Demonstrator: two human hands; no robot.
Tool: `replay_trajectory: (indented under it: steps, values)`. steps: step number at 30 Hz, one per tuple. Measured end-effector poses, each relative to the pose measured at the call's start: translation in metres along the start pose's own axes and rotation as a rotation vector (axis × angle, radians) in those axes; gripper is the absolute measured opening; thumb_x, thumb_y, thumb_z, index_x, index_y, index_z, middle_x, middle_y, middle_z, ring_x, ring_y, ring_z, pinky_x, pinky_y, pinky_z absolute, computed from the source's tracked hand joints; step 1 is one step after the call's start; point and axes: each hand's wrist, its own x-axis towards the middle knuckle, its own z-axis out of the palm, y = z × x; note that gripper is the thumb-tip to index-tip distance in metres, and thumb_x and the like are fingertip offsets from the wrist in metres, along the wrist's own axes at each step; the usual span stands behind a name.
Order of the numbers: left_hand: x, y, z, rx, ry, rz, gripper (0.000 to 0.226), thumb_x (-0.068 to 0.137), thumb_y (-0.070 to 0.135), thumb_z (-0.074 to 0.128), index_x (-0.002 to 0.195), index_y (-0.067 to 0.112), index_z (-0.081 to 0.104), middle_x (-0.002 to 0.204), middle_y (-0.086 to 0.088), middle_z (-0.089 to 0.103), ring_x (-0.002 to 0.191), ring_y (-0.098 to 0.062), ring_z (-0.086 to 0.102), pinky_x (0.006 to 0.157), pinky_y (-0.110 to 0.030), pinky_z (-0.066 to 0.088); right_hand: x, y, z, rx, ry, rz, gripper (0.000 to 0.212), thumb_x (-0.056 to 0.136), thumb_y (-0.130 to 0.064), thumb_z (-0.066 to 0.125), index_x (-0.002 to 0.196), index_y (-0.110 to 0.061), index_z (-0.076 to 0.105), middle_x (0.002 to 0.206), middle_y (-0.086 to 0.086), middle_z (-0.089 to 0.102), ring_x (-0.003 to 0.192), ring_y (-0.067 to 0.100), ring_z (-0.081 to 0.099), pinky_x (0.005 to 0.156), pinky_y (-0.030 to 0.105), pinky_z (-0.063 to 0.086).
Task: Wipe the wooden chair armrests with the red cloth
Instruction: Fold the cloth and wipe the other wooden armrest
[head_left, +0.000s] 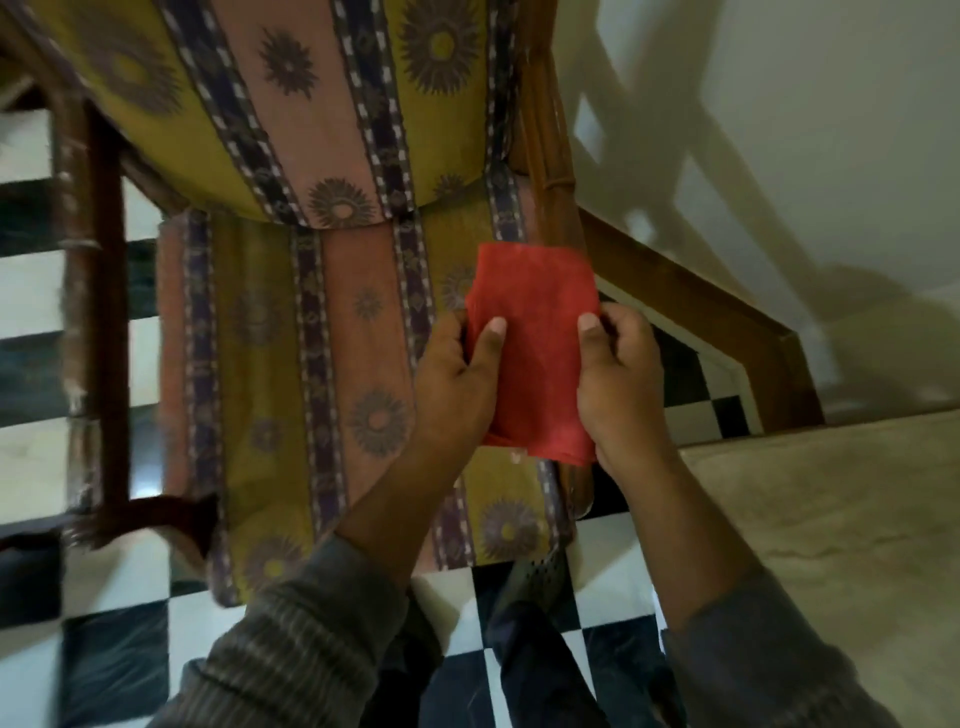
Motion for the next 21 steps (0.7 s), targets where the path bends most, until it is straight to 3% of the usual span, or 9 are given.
replay_trajectory:
  steps: [2, 4, 6, 9, 12, 14, 17, 21]
  values:
    - [-0.01, 0.013, -0.03, 0.011, 0.07, 0.047, 0.019, 0.1, 0.027, 0.056, 0.083, 0.02, 0.051, 0.077, 0.007, 0.053, 0.061, 0.005, 0.049, 0.053, -0.022, 0.044, -0.019, -0.019, 0.016, -0.007, -0.04, -0.023, 0.03, 0.097, -0.057, 0.039, 0.119, -0.041, 0.05, 0.112, -0.013, 0.059, 0.097, 0.006, 0.061, 0.083, 0.042, 0.056]
    - [-0.018, 0.019, -0.065, 0.006, 0.131, 0.063, 0.02, 0.1, 0.029, 0.057, 0.082, 0.021, 0.051, 0.076, 0.005, 0.054, 0.062, 0.001, 0.05, 0.054, -0.024, 0.045, -0.04, -0.036, 0.037, -0.01, -0.061, -0.071, 0.018, 0.096, -0.058, 0.039, 0.109, -0.05, 0.049, 0.105, -0.021, 0.056, 0.092, -0.004, 0.06, 0.077, 0.034, 0.055]
    - [-0.025, 0.02, -0.094, -0.004, 0.16, 0.068, 0.019, 0.099, 0.033, 0.056, 0.088, 0.017, 0.053, 0.08, 0.003, 0.057, 0.065, -0.004, 0.054, 0.056, -0.028, 0.049, -0.057, -0.049, 0.056, 0.007, -0.081, -0.097, 0.022, 0.097, -0.056, 0.039, 0.114, -0.046, 0.05, 0.102, -0.024, 0.054, 0.091, -0.005, 0.059, 0.076, 0.032, 0.054]
    - [-0.031, 0.006, -0.147, -0.045, 0.179, 0.087, 0.012, 0.099, 0.035, 0.055, 0.092, 0.026, 0.056, 0.084, 0.014, 0.061, 0.071, 0.001, 0.059, 0.061, -0.02, 0.053, -0.084, -0.054, 0.1, 0.01, -0.112, -0.12, 0.031, 0.098, -0.055, 0.04, 0.121, -0.039, 0.051, 0.107, -0.018, 0.06, 0.093, 0.003, 0.061, 0.079, 0.035, 0.057]
    - [-0.035, -0.014, -0.209, -0.057, 0.185, 0.078, 0.012, 0.097, 0.039, 0.054, 0.098, 0.027, 0.057, 0.092, 0.014, 0.064, 0.081, -0.003, 0.063, 0.068, -0.029, 0.059, -0.113, -0.052, 0.155, 0.023, -0.163, -0.129, 0.026, 0.096, -0.059, 0.039, 0.117, -0.047, 0.05, 0.106, -0.024, 0.06, 0.089, -0.007, 0.061, 0.071, 0.019, 0.054]
    - [-0.037, -0.029, -0.259, -0.024, 0.199, 0.086, 0.008, 0.099, 0.035, 0.054, 0.098, 0.027, 0.056, 0.091, 0.019, 0.064, 0.082, -0.003, 0.062, 0.071, -0.032, 0.059, -0.139, -0.053, 0.201, 0.034, -0.192, -0.117, 0.025, 0.097, -0.057, 0.04, 0.117, -0.046, 0.051, 0.105, -0.025, 0.061, 0.09, -0.01, 0.06, 0.071, 0.019, 0.055]
    - [-0.036, -0.043, -0.314, 0.029, 0.227, 0.108, 0.003, 0.097, 0.035, 0.054, 0.098, 0.033, 0.055, 0.086, 0.031, 0.065, 0.08, 0.006, 0.063, 0.066, -0.015, 0.054, -0.168, -0.053, 0.254, 0.081, -0.206, -0.094, 0.021, 0.098, -0.052, 0.044, 0.115, -0.044, 0.053, 0.103, -0.025, 0.064, 0.091, -0.006, 0.063, 0.077, 0.028, 0.058]
    - [-0.025, -0.061, -0.378, 0.106, 0.307, 0.139, 0.009, 0.095, 0.044, 0.054, 0.095, 0.035, 0.053, 0.085, 0.038, 0.062, 0.078, 0.009, 0.061, 0.063, -0.009, 0.049, -0.187, -0.056, 0.322, 0.074, -0.238, -0.144, 0.027, 0.098, -0.051, 0.044, 0.12, -0.039, 0.053, 0.109, -0.022, 0.061, 0.094, -0.005, 0.061, 0.08, 0.026, 0.056]
